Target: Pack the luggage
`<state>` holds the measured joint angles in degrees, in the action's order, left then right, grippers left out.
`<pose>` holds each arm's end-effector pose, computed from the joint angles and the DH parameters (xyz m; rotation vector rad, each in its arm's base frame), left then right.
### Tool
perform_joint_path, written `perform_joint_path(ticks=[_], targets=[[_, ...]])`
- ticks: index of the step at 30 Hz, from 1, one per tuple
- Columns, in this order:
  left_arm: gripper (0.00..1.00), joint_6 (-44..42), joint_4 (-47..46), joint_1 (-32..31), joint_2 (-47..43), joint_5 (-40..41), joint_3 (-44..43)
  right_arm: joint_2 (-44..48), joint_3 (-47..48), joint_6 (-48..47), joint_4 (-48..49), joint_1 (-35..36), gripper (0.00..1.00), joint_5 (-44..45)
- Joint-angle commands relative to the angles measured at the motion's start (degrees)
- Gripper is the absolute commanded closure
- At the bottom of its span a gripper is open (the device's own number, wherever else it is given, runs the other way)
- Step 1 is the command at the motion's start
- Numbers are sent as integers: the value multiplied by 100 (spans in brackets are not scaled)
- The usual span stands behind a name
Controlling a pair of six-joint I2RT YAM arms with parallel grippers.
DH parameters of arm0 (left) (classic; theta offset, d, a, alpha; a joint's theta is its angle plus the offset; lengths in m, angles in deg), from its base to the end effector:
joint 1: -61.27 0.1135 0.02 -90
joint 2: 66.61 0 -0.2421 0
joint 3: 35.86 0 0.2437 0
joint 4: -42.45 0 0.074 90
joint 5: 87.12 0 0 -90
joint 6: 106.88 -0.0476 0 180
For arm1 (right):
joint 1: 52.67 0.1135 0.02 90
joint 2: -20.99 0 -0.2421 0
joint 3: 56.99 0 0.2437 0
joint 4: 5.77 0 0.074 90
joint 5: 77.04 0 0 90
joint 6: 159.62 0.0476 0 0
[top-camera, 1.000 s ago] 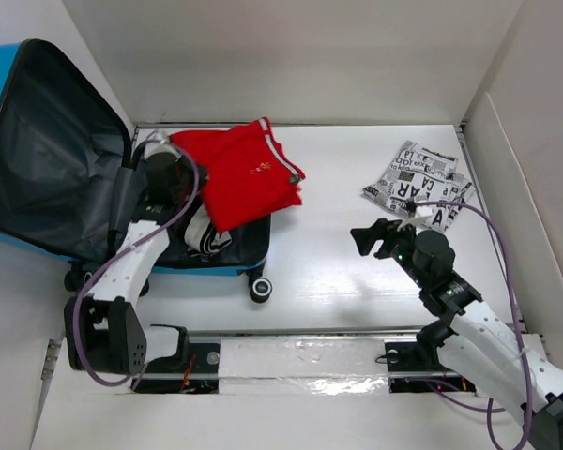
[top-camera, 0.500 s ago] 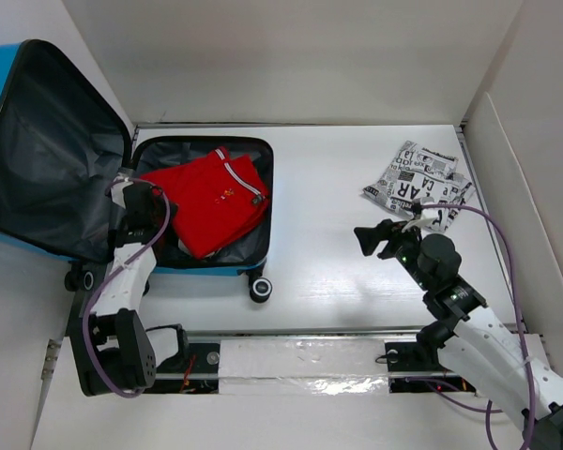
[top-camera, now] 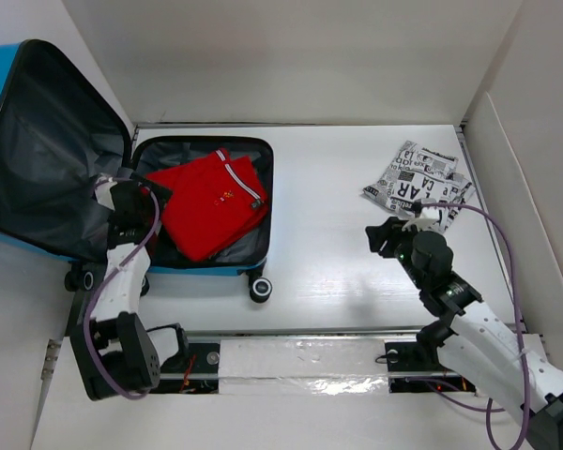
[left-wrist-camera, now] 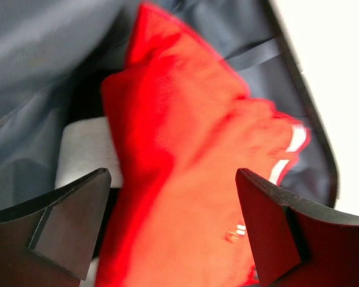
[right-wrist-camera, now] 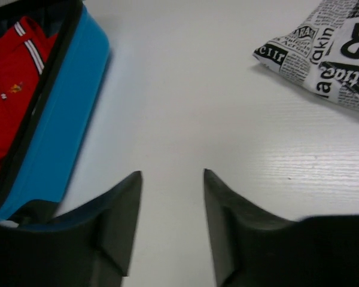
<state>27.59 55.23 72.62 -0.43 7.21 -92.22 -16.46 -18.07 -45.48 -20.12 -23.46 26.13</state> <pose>0.2684 0.0575 0.2467 -0.9689 1.7227 -0.3040 0.1700 0.0826 0.2401 0.0861 1.8111 0.4599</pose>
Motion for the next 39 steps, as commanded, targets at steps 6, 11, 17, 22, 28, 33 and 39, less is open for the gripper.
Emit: perform_joint_path(ticks=[6, 11, 17, 22, 28, 33, 39], targets=[[22, -325, -784, -441, -1598, 129, -210, -595, 214, 161, 27, -143, 83, 967], [56, -325, -1317, -441, -2073, -782, 9, -1613, 609, 205, -183, -398, 78, 1179], [82, -53, -1916, -494, -1748, -2708, 255, -2897, 1240, 144, 122, -1170, 31, 942], [91, 18, -2261, -1335, -1784, -2966, 520, -4765, 2496, -234, -77, -1436, 27, 802], [85, -632, -2041, -3639, -1362, -1536, 273, -6448, 4359, -489, -921, -1497, 27, 608], [67, -790, -2331, -3964, -1186, -1436, 668, -7223, 5214, -463, -1422, -1612, 33, 564], [53, -1071, -2340, -4650, -1001, -1260, 800, -7645, 5698, -174, -1791, -1796, 44, 203]])
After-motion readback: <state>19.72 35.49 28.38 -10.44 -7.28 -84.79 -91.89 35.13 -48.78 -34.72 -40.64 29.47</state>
